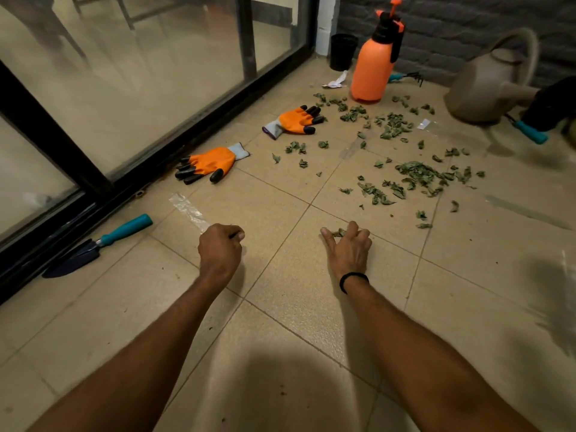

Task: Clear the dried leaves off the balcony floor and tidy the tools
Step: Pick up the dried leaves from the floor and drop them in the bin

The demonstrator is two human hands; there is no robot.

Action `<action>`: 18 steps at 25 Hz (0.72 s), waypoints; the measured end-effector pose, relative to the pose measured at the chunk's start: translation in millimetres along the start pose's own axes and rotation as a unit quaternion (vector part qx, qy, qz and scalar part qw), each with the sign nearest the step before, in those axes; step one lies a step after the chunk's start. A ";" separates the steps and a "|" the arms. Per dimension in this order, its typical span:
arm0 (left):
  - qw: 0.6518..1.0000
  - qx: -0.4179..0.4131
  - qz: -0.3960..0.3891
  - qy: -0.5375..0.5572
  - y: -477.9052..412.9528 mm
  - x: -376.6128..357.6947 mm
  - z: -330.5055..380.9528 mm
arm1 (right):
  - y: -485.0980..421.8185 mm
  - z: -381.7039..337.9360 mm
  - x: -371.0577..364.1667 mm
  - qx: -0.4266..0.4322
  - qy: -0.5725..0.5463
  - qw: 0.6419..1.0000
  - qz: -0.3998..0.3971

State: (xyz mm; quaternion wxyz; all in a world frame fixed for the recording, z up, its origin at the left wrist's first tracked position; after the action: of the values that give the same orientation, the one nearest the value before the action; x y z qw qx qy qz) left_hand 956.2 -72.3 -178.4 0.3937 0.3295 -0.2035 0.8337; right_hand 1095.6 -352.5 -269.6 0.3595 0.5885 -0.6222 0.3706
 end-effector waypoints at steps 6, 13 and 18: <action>1.000 -0.004 -0.016 0.015 -1.8 -8.8 0.4 | -13.5 -19.6 -5.1 0.038 0.064 0.997 0.006; 0.999 -0.006 -0.037 0.030 -6.7 -21.4 -1.7 | -29.5 -31.2 -11.1 0.071 0.081 0.994 0.007; 0.998 0.011 -0.026 0.047 -11.5 -11.9 -11.5 | -43.7 -24.1 -8.8 -0.015 0.049 0.999 -0.014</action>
State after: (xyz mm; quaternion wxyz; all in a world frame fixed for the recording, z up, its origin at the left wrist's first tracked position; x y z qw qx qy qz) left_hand 966.4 -64.6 -194.1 0.4207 0.2995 -0.1668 0.8399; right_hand 1139.9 -328.5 -264.5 0.4034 0.5726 -0.6010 0.3849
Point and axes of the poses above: each hand's wrist, its own y-axis away from the middle knuckle, its own x-axis out of the back of the hand, z = x × y, the point moved 8 cm from there along -y, towards the middle knuckle, and after that the axes turned 3 degrees about y, right-handed, at the moved point
